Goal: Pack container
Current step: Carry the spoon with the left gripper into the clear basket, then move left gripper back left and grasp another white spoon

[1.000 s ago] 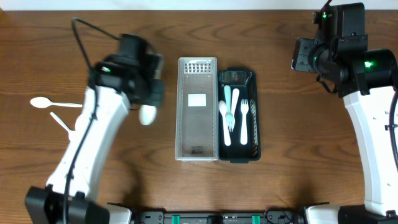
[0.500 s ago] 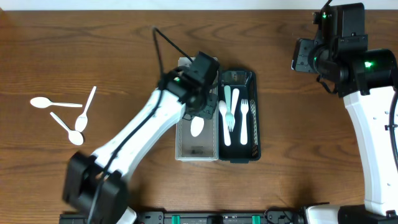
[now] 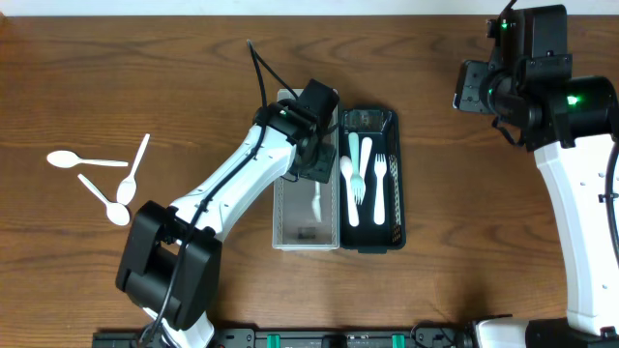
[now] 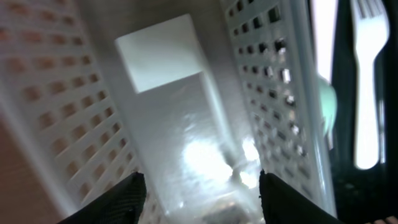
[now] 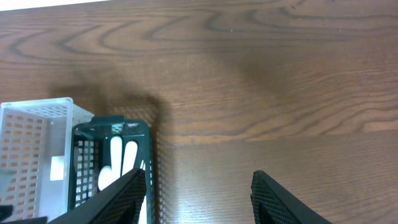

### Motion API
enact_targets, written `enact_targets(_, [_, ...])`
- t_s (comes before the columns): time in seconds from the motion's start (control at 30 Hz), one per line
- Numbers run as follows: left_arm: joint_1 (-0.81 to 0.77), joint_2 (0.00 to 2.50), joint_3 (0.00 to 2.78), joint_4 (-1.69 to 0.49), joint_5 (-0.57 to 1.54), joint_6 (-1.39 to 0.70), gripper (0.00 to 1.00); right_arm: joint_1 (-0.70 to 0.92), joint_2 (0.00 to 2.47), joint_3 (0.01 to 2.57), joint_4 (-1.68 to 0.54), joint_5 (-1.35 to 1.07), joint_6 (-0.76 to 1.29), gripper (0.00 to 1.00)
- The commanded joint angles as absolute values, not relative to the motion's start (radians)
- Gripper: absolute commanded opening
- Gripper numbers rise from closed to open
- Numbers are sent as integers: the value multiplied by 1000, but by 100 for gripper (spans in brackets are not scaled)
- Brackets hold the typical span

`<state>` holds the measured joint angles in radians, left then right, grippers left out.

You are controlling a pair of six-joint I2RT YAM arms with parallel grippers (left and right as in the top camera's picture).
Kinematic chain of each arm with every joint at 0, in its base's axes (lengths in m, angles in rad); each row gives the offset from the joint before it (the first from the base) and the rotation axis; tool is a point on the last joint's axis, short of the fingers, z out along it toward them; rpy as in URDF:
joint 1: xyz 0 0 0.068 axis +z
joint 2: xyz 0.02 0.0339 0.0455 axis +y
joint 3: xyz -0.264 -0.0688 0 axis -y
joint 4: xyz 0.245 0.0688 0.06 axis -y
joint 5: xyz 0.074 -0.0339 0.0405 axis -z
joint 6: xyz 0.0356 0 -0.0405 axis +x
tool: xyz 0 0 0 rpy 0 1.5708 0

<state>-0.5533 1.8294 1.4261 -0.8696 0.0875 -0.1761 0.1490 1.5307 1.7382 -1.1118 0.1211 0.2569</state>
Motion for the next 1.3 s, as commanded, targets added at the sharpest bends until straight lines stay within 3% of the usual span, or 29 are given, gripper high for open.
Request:
enact_targets(0.0, [-549, 1745, 1505, -913, -41, -104, 63, 141, 1532, 1737, -1116, 123, 242, 57])
enact_targets(0.17, [-486, 1600, 1587, -958, -242, -99, 75, 141, 1532, 1737, -1127, 123, 231, 57])
enact_targets(0.3, [-297, 1486, 1591, -958, -287, -194, 81, 141, 1532, 1737, -1144, 124, 230, 57])
enact_targets(0.5, [143, 1488, 1588, -971, -247, -554, 87, 141, 1532, 1737, -1167, 123, 231, 57])
enact_targets(0.7, [419, 1623, 1588, -953, -164, -878, 89, 141, 1532, 1737, -1172, 123, 231, 57])
enact_targets(0.97, [518, 1847, 1588, -922, -105, -941, 90, 144, 1532, 1737, -1178, 123, 232, 56])
enact_targets(1.27, [538, 2004, 1588, -774, -86, -824, 89, 144, 1532, 1737, -1213, 122, 232, 56])
